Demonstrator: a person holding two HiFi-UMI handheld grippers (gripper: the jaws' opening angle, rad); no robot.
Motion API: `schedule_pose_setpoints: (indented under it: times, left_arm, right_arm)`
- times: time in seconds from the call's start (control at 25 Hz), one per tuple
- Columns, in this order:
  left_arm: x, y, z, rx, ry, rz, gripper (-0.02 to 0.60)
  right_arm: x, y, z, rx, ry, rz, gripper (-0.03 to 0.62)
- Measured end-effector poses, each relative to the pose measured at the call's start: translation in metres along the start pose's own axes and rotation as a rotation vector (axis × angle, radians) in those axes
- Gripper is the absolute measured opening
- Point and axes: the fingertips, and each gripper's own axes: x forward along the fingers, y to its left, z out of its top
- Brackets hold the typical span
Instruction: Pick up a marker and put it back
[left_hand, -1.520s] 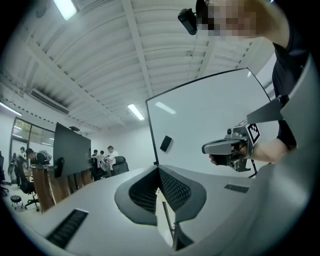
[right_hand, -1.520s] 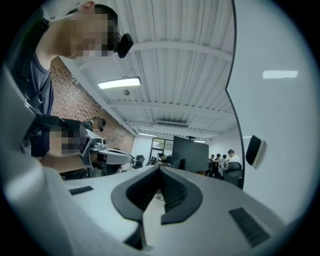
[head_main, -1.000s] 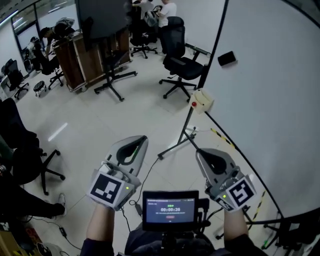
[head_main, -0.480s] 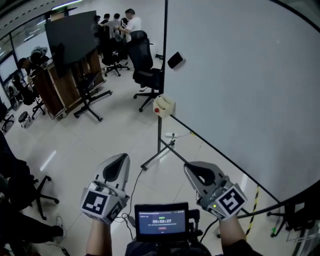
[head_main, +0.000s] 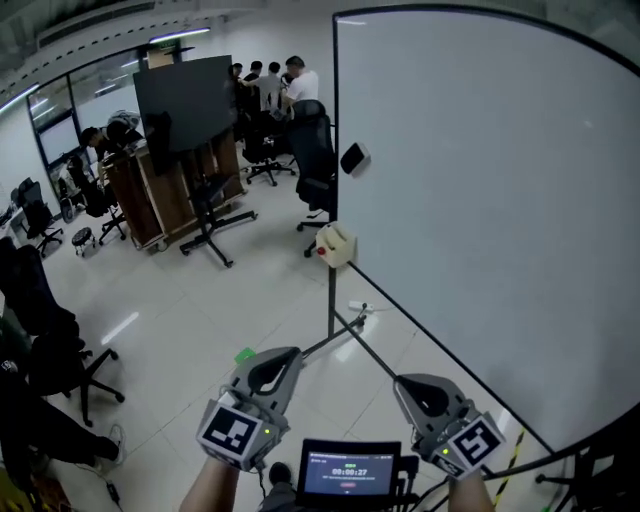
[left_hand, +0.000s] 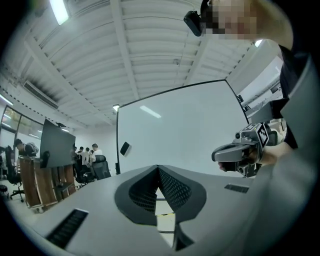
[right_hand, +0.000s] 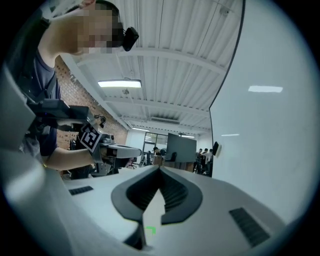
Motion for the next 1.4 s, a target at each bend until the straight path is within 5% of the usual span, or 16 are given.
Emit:
schedule_pose_setpoints:
  times: [0.4,1.4]
  left_arm:
    - [-0.044,-0.024,-0.021,0.153,0.126,0.013,0.006]
    - [-0.106,0.015,-0.015,0.081,0.061,-0.026,0.006]
  right_arm:
    - [-0.002,0.030,-0.005,0.044,-0.005,0.066,0.014]
    - [0.044,0.105,0.001,-0.014,0.057,0.072,0.014]
